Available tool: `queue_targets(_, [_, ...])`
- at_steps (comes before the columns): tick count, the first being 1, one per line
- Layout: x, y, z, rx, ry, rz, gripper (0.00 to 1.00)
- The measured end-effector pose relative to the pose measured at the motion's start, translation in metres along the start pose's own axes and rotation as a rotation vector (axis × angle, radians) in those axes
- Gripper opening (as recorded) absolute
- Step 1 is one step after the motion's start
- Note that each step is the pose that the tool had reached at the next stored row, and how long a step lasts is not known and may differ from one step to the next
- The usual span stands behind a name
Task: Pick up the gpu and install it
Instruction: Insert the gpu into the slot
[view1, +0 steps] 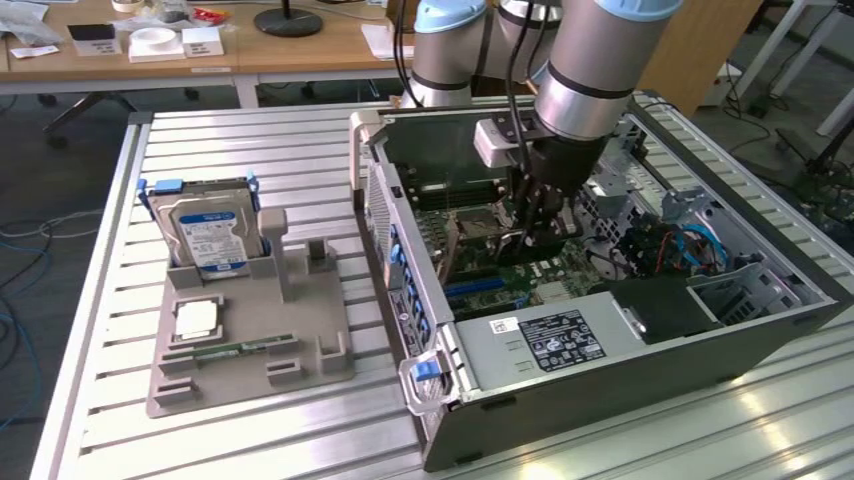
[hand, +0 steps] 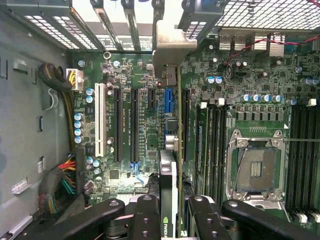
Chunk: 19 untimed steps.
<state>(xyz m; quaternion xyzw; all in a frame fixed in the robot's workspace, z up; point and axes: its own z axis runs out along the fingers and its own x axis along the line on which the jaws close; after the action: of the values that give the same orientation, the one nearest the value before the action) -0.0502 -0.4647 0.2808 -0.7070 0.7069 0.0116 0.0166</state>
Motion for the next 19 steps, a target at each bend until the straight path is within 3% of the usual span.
queue_targets(19, [-0.0002, 0.0038, 0.0059, 0.0003, -0.0005, 0.000, 0.27])
